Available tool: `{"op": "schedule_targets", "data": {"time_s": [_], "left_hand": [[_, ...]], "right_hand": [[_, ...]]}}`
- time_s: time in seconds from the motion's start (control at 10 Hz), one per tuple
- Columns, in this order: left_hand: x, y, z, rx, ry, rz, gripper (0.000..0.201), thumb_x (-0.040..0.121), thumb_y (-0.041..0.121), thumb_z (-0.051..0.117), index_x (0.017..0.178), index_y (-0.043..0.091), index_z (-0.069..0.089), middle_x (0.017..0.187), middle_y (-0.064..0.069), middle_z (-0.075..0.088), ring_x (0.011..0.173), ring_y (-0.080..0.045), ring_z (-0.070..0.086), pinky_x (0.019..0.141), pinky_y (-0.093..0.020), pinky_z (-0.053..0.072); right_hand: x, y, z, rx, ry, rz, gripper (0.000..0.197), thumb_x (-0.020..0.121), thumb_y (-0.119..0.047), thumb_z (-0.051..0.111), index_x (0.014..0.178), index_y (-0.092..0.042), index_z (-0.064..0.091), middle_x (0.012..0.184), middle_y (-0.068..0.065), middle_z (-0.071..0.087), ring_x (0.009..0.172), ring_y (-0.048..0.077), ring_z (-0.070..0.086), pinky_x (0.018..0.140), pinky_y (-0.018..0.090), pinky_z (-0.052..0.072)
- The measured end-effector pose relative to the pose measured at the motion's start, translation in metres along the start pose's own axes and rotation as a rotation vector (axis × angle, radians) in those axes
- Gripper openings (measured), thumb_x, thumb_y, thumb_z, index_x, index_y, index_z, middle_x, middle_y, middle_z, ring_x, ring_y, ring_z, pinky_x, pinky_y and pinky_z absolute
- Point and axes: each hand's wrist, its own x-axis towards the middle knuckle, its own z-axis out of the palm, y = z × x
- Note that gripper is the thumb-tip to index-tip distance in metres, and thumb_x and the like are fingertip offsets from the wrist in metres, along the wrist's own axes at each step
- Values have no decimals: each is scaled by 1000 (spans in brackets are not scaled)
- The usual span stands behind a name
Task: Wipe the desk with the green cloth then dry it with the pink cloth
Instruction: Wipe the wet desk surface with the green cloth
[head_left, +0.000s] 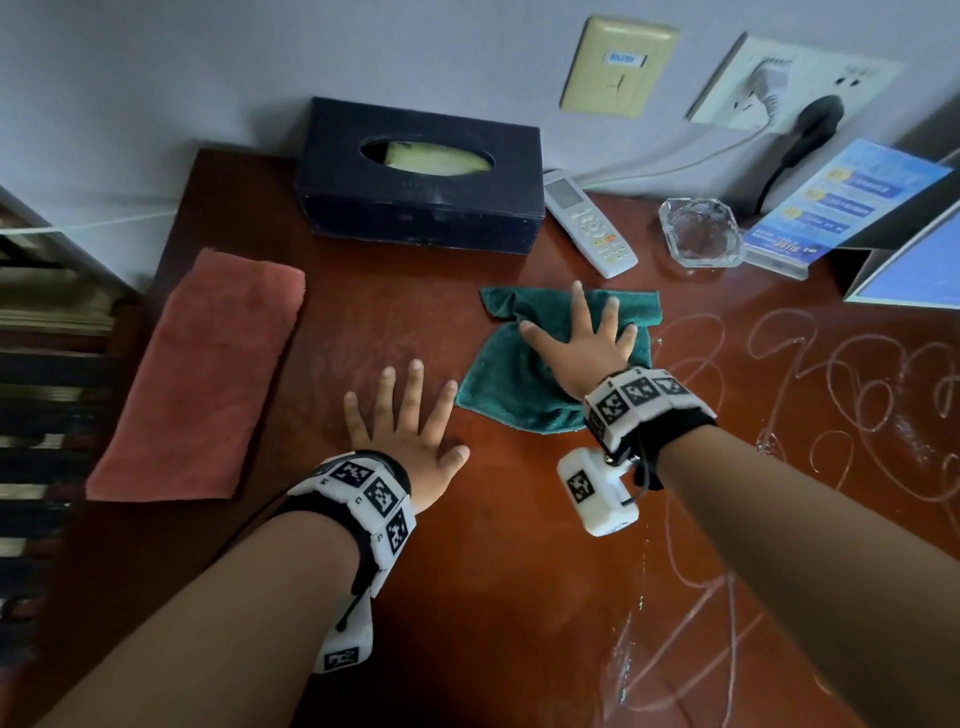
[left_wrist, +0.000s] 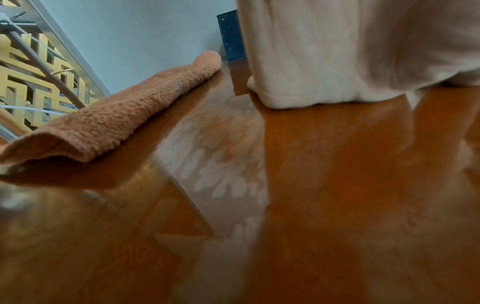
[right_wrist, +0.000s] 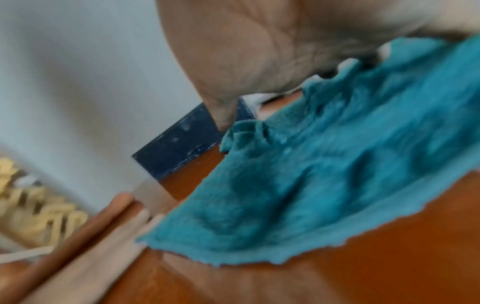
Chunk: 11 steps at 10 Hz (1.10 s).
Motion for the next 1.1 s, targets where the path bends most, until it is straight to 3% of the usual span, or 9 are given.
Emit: {"op": "schedule_targets", "data": {"time_s": [0.1, 0.2, 0.4, 0.6, 0.9, 1.1], "left_hand": [[1, -1, 0, 2, 1, 1, 62, 94, 61, 9, 122, 35, -41, 127, -2, -55, 132, -31, -40, 107, -61, -17], [1, -1, 0, 8, -2, 7, 63, 94, 60, 9, 124, 35, -41, 127, -2, -56, 132, -32, -40, 107, -61, -17], [2, -1, 0, 17, -8, 12, 67, 94, 60, 9, 135, 34, -37, 133, -3, -54, 132, -32, -41, 106, -61, -17], [3, -1, 1, 16, 8, 9, 64, 94, 61, 10, 123, 35, -41, 126, -1, -56, 132, -32, -40, 107, -61, -17], [6, -2, 4, 35, 16, 9, 65, 93, 63, 9, 124, 36, -41, 128, -2, -55, 133, -33, -40, 107, -62, -17], [5, -2, 4, 35, 21, 9, 68, 93, 63, 10, 135, 36, -37, 136, -2, -52, 133, -32, -39, 107, -61, -17]], "right_hand": [[-7, 14, -6, -242, 58, -194, 84, 78, -81, 38, 145, -54, -6, 157, -8, -25, 146, 28, -16, 110, 67, -2], [-8, 26, -4, -449, 32, -430, 82, 79, -80, 36, 143, -57, -9, 153, -12, -32, 143, 24, -26, 108, 69, -7], [1, 29, 5, -688, -33, -670, 74, 87, -69, 35, 143, -54, -11, 155, -11, -29, 143, 22, -27, 111, 64, -10], [18, 32, 4, -616, -10, -607, 71, 81, -76, 16, 143, -55, -12, 156, -16, -23, 145, 18, -20, 114, 60, -7], [30, 39, 0, -494, 66, -439, 79, 77, -84, 25, 144, -55, -4, 158, -13, -20, 146, 20, -17, 114, 59, -7], [25, 46, 0, -431, 86, -301, 83, 73, -87, 28, 144, -56, -1, 157, -12, -22, 145, 21, -19, 110, 66, -8]]}}
